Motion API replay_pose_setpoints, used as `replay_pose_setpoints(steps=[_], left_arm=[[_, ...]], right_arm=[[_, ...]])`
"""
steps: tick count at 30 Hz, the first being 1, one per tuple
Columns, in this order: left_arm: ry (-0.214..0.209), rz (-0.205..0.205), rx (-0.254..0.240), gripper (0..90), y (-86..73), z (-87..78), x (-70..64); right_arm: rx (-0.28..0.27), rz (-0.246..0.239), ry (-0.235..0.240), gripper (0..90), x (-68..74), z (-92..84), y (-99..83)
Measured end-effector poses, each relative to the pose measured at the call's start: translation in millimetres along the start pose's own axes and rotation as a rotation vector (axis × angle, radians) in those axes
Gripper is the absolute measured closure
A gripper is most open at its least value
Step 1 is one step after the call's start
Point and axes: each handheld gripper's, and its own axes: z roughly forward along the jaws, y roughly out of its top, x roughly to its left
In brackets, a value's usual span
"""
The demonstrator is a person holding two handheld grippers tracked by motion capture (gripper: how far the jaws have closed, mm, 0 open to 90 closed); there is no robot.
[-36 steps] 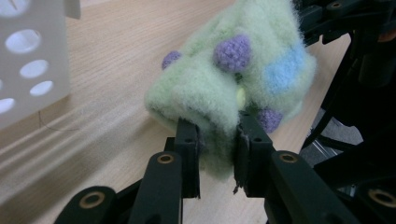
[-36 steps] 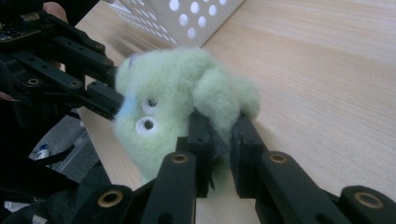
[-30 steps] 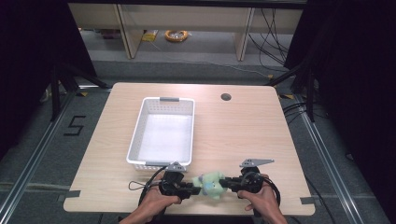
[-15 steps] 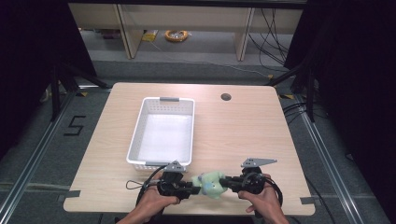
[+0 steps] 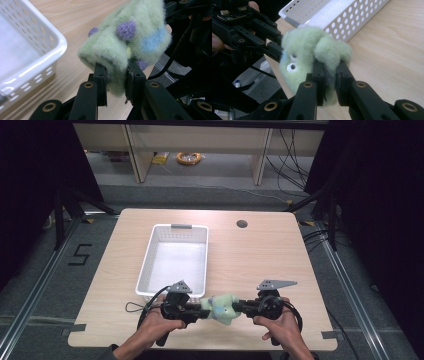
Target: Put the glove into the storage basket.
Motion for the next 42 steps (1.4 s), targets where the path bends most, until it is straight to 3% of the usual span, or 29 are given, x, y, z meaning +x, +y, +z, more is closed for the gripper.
replay_pose_setpoints(steps=[3, 4, 8, 11, 12, 18, 19, 26, 30, 42], left_arm=[[-0.001, -0.006, 0.007, 72.9, 9.0, -8.5, 2.9], [-0.001, 0.002, 0.006, 72.9, 11.5, -10.9, 3.8], [0.031, 0.007, -0.008, 72.9, 19.9, -20.8, 5.9], [0.037, -0.008, -0.012, 72.9, 25.2, -27.6, 12.8], [0.032, -0.013, -0.009, 72.8, 26.7, -30.1, 15.6], [0.052, -0.025, -0.014, 72.9, 33.2, -44.5, 25.7], [0.062, -0.030, -0.025, 72.8, 35.9, -50.3, 30.5], [0.088, -0.070, -0.011, 72.9, 42.2, -63.9, 53.7], [0.127, -0.109, -0.021, 72.8, 43.1, -70.9, 70.7], [0.179, -0.167, -0.003, 72.8, 40.3, -76.8, 103.6]], right_arm=[[-0.013, -0.049, -0.004, 80.7, -0.3, 0.1, 8.1], [-0.004, -0.024, 0.000, 80.7, 2.7, -0.2, 10.8], [-0.008, -0.027, 0.008, 80.7, 4.9, 1.4, 24.5], [-0.008, -0.070, -0.007, 80.7, 4.2, 5.0, 36.5], [-0.006, -0.054, 0.008, 80.7, 6.3, 6.6, 39.9], [0.009, -0.084, 0.010, 80.7, 13.3, 15.2, 60.0], [0.015, -0.103, -0.002, 80.7, 14.7, 19.6, 68.5], [0.043, -0.096, 0.013, 80.7, 19.9, 46.5, 96.8], [0.063, -0.105, 0.011, 80.7, 19.0, 62.3, 110.1], [0.118, -0.077, -0.006, 80.7, 13.1, 104.5, 132.5]])
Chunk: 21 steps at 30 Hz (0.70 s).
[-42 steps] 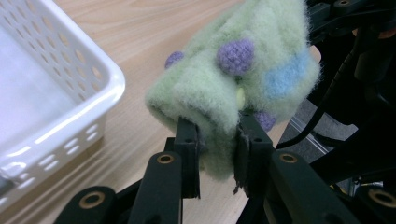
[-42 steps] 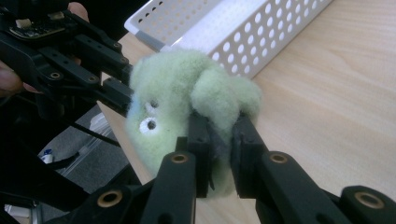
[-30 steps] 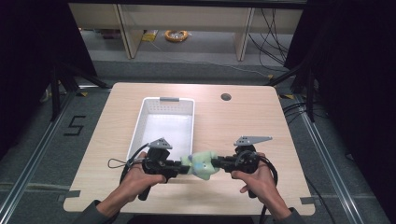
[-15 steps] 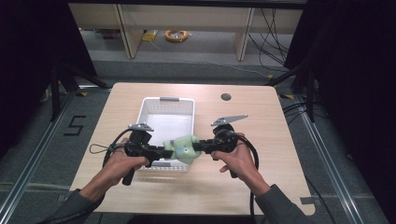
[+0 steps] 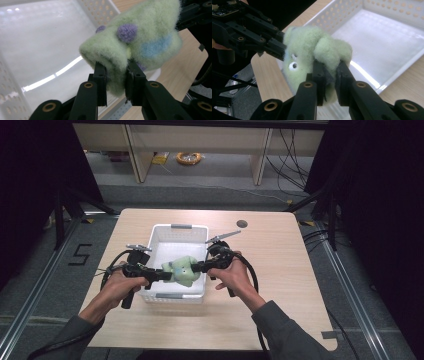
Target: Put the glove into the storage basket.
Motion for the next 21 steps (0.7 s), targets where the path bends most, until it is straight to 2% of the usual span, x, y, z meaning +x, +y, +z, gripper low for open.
replay_pose_setpoints(steps=[5, 6, 8, 12, 13, 14, 17, 18, 19, 20, 21], left_arm=[[0.020, -0.009, 0.021, 72.8, -3.1, 4.8, 11.3], [0.019, -0.028, 0.032, 72.7, -4.8, 7.8, 16.2], [0.028, -0.040, 0.036, 72.7, -7.0, 11.2, 21.3], [0.040, -0.051, 0.074, 72.6, -10.7, 16.3, 31.0], [0.040, -0.051, 0.074, 72.6, -10.7, 16.3, 31.0], [0.047, -0.055, 0.088, 72.5, -11.4, 18.5, 34.7], [0.054, -0.056, 0.106, 72.5, -11.9, 20.8, 37.3], [0.053, -0.040, 0.136, 72.4, -12.8, 21.9, 40.5], [0.053, -0.040, 0.136, 72.3, -12.8, 21.9, 40.5], [0.059, -0.058, 0.135, 72.2, -13.9, 24.2, 40.0], [0.066, -0.039, 0.152, 72.1, -14.0, 24.0, 40.9]], right_arm=[[0.023, 0.017, -0.005, 80.6, -2.6, 14.7, 2.4], [0.040, 0.023, -0.007, 80.6, -4.4, 23.2, 3.0], [0.053, 0.027, -0.019, 80.5, -7.2, 30.9, 3.8], [0.077, 0.037, -0.028, 80.4, -11.0, 46.2, 4.1], [0.077, 0.037, -0.028, 80.4, -11.0, 46.2, 4.1], [0.100, 0.061, -0.034, 80.3, -11.6, 52.1, 4.2], [0.114, 0.061, -0.044, 80.2, -12.8, 57.9, 3.8], [0.125, 0.066, -0.053, 80.1, -13.4, 62.5, 3.1], [0.125, 0.066, -0.053, 80.1, -13.4, 62.5, 3.1], [0.135, 0.061, -0.060, 79.9, -13.2, 65.4, 2.3], [0.146, 0.066, -0.058, 79.7, -12.7, 66.4, 1.8]])
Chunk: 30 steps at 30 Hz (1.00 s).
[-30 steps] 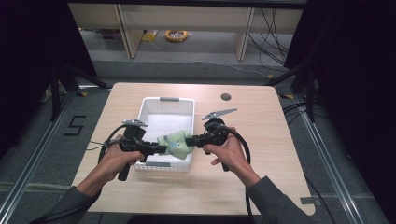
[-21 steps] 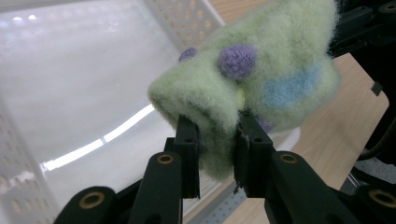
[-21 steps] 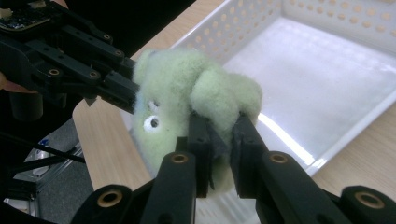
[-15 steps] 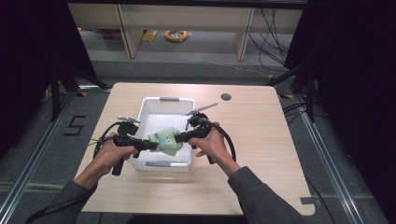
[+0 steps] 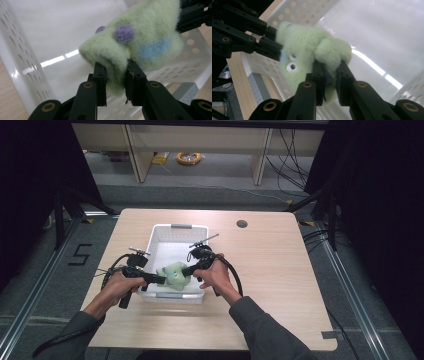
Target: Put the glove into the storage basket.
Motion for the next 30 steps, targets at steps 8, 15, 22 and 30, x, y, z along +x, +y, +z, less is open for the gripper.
replay_pose_setpoints(steps=[8, 15, 22, 30], left_arm=[[0.020, 0.024, 0.063, 71.0, 1.2, 5.8, 0.8], [0.039, 0.022, 0.079, 69.8, 0.9, 9.7, 1.5], [0.111, 0.062, 0.063, 59.1, 6.7, 7.2, -4.7], [0.124, 0.071, 0.008, 52.8, 10.4, -4.0, -11.5]], right_arm=[[0.050, -0.019, -0.032, 77.3, 0.7, 8.3, -2.9], [0.094, -0.038, -0.055, 68.8, 0.6, 15.5, -3.8], [0.116, -0.083, -0.131, 51.0, 2.3, 12.6, -1.4], [0.086, -0.127, -0.156, 45.1, 7.1, -1.7, 3.1]])
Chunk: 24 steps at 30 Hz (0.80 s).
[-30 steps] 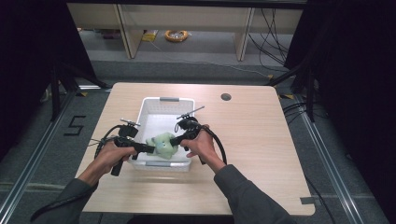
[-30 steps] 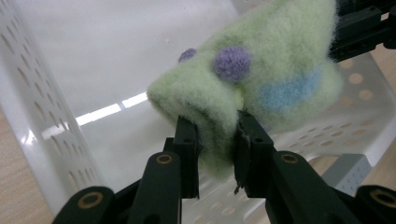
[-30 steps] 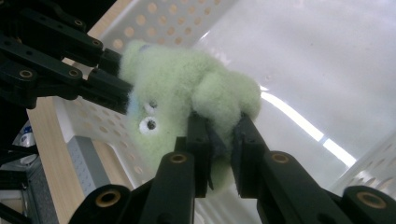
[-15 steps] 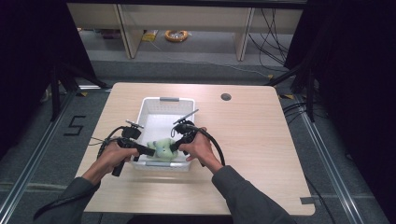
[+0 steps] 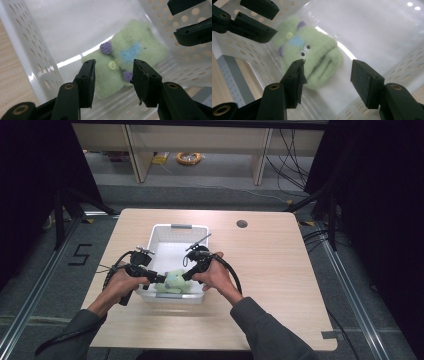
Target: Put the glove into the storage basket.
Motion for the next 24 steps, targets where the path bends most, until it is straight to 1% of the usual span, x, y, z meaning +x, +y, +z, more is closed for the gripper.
replay_pose_setpoints(steps=[1, 2, 4, 5, 6, 7, 9, 10, 12, 13, 14, 15, 16, 17, 18, 19, 20, 21, 22, 23, 24], left_arm=[[-0.001, -0.009, -0.011, 52.5, 0.4, -2.1, -1.6], [-0.002, -0.001, -0.019, 51.8, 0.5, -4.4, -2.6], [-0.005, -0.005, -0.027, 50.3, 0.3, -6.5, -4.9], [-0.011, -0.003, -0.044, 48.8, -0.4, -10.7, -9.7], [-0.011, -0.003, -0.044, 46.6, -0.4, -10.7, -9.7], [-0.022, -0.002, -0.049, 43.5, -1.9, -13.3, -14.8], [-0.028, 0.001, -0.053, 41.9, -4.2, -15.1, -20.5], [-0.029, 0.006, -0.063, 40.7, -5.2, -15.5, -22.5], [-0.015, -0.007, -0.089, 38.1, -6.9, -17.2, -27.7], [-0.015, -0.002, -0.094, 36.9, -7.9, -17.4, -29.7], [-0.012, 0.005, -0.095, 36.0, -9.0, -17.7, -32.6], [-0.018, 0.006, -0.101, 35.7, -10.1, -17.7, -35.3], [-0.018, 0.006, -0.101, 35.2, -10.1, -17.7, -35.3], [-0.026, 0.013, -0.110, 34.4, -12.5, -17.4, -40.3], [-0.026, 0.013, -0.110, 34.1, -12.5, -17.4, -40.3], [-0.032, 0.021, -0.119, 33.6, -16.2, -16.2, -47.1], [-0.038, 0.024, -0.114, 32.9, -18.4, -15.6, -50.8], [-0.042, 0.032, -0.113, 32.6, -20.8, -14.8, -54.2], [-0.042, 0.032, -0.113, 32.4, -20.8, -14.8, -54.2], [-0.063, 0.038, -0.121, 32.3, -25.2, -13.8, -61.0], [-0.074, 0.041, -0.127, 32.2, -27.2, -13.1, -64.2]], right_arm=[[-0.004, -0.001, 0.001, 44.6, -0.4, -2.2, -0.4], [-0.014, -0.002, 0.003, 43.8, -0.3, -4.6, -1.1], [-0.024, -0.009, 0.000, 43.3, -0.3, -7.6, -1.8], [-0.049, -0.021, 0.005, 42.1, -0.3, -14.6, -3.8], [-0.057, -0.023, 0.009, 41.2, -0.2, -18.4, -5.1], [-0.063, -0.023, 0.016, 40.3, 0.1, -22.2, -6.7], [-0.069, -0.040, 0.012, 39.8, 0.3, -28.8, -10.8], [-0.069, -0.052, 0.013, 39.1, 0.4, -31.2, -13.2], [-0.076, -0.059, 0.023, 38.0, 0.4, -36.1, -18.2], [-0.085, -0.062, 0.023, 37.1, -0.3, -38.5, -20.6], [-0.073, -0.025, 0.024, 36.6, 1.4, -42.4, -23.4], [-0.106, -0.069, 0.034, 36.6, -1.6, -43.6, -25.3], [-0.109, -0.061, 0.037, 36.4, -1.1, -46.5, -28.0], [-0.134, -0.059, 0.028, 36.5, -2.1, -47.6, -31.0], [-0.134, -0.059, 0.028, 36.5, -2.1, -47.6, -31.0], [-0.111, -0.034, 0.014, 36.6, -0.6, -55.0, -37.1], [-0.123, -0.061, 0.029, 36.5, -1.4, -56.1, -40.4], [-0.113, -0.047, 0.017, 36.4, -1.1, -59.8, -44.2], [-0.127, -0.068, 0.009, 36.1, -3.4, -61.2, -47.4], [-0.131, -0.057, 0.020, 35.8, -3.3, -63.5, -51.3], [-0.127, -0.050, 0.009, 35.5, -4.6, -66.4, -54.7]])
